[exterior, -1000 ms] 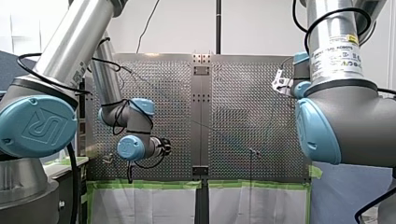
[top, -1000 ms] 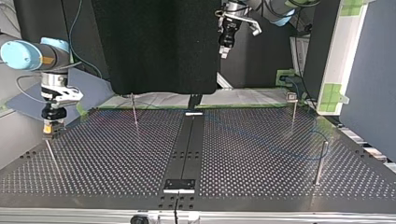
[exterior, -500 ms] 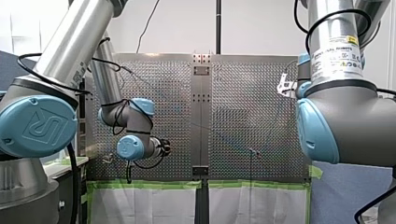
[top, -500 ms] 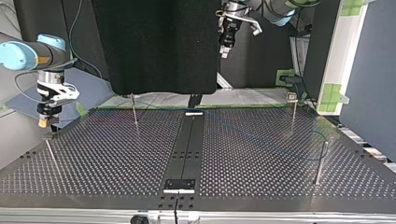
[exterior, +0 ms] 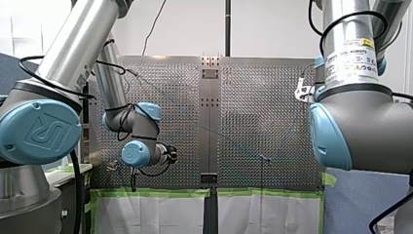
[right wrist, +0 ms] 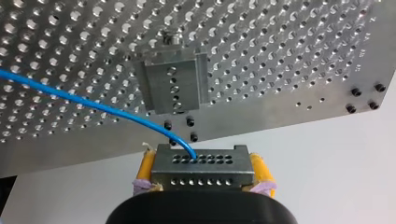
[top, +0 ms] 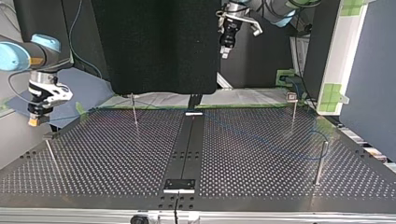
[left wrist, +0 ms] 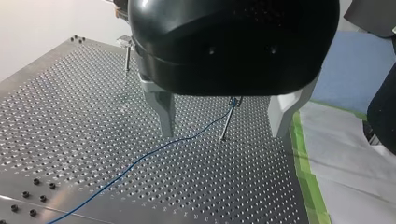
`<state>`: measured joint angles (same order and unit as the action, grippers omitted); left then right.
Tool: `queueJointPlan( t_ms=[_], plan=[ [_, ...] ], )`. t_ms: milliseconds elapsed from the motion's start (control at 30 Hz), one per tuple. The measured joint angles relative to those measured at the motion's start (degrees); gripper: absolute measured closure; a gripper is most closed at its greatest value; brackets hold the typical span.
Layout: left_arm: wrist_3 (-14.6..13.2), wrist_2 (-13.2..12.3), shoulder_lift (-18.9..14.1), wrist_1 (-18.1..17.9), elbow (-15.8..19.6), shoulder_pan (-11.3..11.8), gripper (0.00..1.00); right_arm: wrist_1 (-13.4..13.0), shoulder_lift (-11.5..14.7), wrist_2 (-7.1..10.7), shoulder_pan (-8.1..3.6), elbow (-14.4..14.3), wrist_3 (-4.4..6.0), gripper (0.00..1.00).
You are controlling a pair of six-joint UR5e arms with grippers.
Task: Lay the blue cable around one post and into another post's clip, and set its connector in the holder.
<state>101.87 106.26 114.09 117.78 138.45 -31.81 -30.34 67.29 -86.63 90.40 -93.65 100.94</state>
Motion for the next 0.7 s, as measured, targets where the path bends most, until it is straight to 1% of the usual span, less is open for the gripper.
queueJointPlan(
  t_ms=[133, 233, 367, 467, 633, 700],
  plan=[
    [-0.05, -0.32, -0.01, 1.4, -0.6, 0.12, 0.0, 0.22, -0.21, 1.64, -0.25, 0.71, 0.07, 1.0],
    [-0.18, -0.37, -0.01, 2.62, -1.05, 0.13, 0.0, 0.72, -0.47, 3.22, -0.45, 1.5, 0.13, 1.0],
    [-0.25, -0.39, -0.02, 3.72, -1.38, 0.16, 0.0, 2.5, -1.68, 5.57, -0.71, 3.21, -0.41, 1.0],
    [-0.27, -0.4, -0.01, 4.32, -1.53, 0.16, 0.0, 3.29, -2.58, 6.86, -0.93, 4.0, -0.71, 1.0],
    [-0.38, -0.37, -0.02, 5.39, -1.81, 0.24, 0.0, 3.38, -3.18, 8.24, -1.53, 4.45, -0.8, 1.0],
    [-0.5, -0.34, 0.0, 5.84, -1.96, 0.28, 0.0, 3.37, -3.28, 9.11, -1.86, 4.69, -0.79, 1.0]
  ],
)
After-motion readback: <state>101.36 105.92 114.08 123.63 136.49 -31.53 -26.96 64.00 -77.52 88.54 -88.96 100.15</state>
